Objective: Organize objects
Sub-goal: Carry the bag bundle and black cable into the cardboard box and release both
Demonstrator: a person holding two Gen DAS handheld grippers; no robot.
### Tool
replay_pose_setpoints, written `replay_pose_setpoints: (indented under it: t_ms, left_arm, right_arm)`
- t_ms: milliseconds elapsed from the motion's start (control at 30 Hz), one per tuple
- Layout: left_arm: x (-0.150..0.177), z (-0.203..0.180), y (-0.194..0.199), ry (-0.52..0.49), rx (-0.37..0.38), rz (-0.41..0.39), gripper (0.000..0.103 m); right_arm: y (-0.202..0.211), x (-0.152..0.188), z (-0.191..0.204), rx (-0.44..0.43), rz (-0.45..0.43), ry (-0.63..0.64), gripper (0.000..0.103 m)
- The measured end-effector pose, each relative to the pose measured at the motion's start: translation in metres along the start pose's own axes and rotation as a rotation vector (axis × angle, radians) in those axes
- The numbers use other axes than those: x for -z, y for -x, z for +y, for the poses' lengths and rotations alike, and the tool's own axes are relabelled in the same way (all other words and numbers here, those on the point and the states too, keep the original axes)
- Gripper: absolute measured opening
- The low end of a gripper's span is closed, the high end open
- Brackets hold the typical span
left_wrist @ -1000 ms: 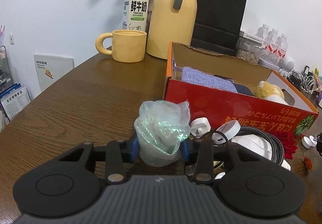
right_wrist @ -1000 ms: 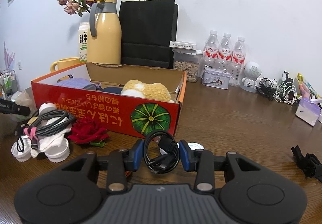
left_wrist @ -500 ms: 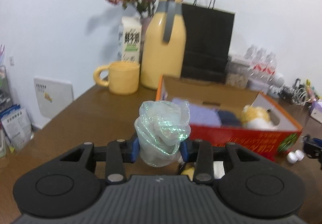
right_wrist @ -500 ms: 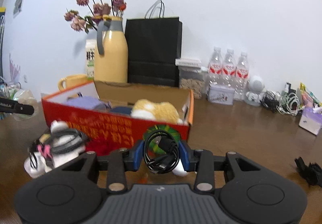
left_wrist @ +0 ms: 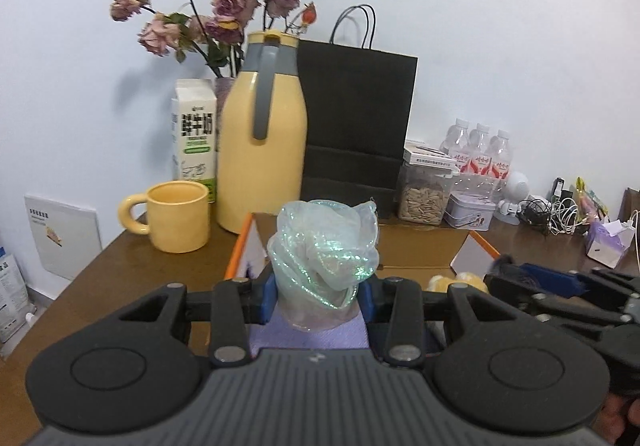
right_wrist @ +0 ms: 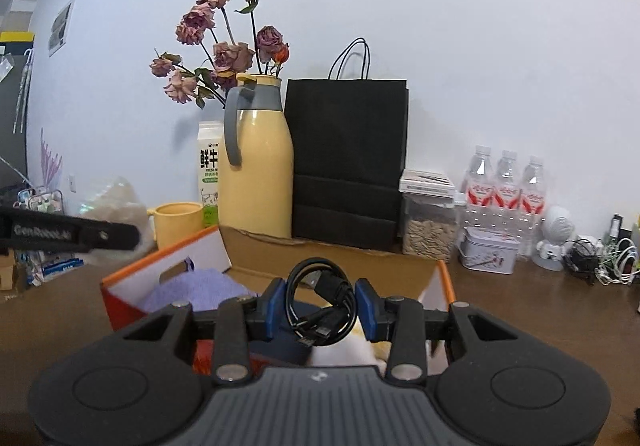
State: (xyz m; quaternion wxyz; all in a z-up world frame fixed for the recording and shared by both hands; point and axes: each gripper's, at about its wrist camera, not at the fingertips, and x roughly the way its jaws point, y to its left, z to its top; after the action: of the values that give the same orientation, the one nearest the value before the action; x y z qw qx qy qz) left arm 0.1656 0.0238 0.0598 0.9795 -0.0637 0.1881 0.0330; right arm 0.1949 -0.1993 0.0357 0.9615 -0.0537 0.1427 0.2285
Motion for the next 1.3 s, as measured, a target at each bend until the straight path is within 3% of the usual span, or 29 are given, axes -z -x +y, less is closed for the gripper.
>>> replay_pose_setpoints:
  t_ms: [367,600,667,767,800,833,867,900,933,1300]
  left_arm:
    - [-0.009,-0.013,-0.073,0.014,-0.033,0.045,0.040]
    - [-0.006,-0.010,-0.095,0.002,-0.057,0.084,0.040]
    - [-0.005,-0.010,-0.094,-0.004,-0.054,0.079,0.042]
    - [-0.002,-0.010,-0.088,-0.017,-0.043,0.054,0.057]
    - [-0.002,-0.010,-0.086,-0.019,-0.033,0.041,0.071]
    - [-0.001,-0.009,-0.084,-0.022,-0.027,0.028,0.091]
    - [-0.001,-0.009,-0.083,-0.022,-0.027,0.021,0.100]
    - [-0.001,-0.008,-0.081,-0.017,-0.028,0.011,0.103]
    - [-0.001,-0.007,-0.080,-0.010,-0.028,0.008,0.103]
    - [0.000,-0.007,-0.077,-0.004,-0.033,0.016,0.103]
  right_arm:
    - [-0.083,-0.008,0.007,0.047,0.071,-0.077,0.036]
    - [-0.101,0.001,0.008,0.050,0.105,-0.072,0.036]
    - [-0.103,0.003,0.008,0.051,0.117,-0.064,0.037]
    - [-0.100,0.004,0.009,0.057,0.128,-0.054,0.038]
    - [-0.098,0.005,0.009,0.064,0.126,-0.053,0.040]
    - [-0.096,0.004,0.009,0.072,0.122,-0.050,0.054]
    - [-0.093,0.003,0.009,0.083,0.118,-0.045,0.073]
    - [-0.090,0.003,0.008,0.088,0.110,-0.044,0.085]
    - [-0.087,0.003,0.007,0.085,0.102,-0.045,0.103]
    - [-0.077,0.000,0.004,0.090,0.083,-0.051,0.103]
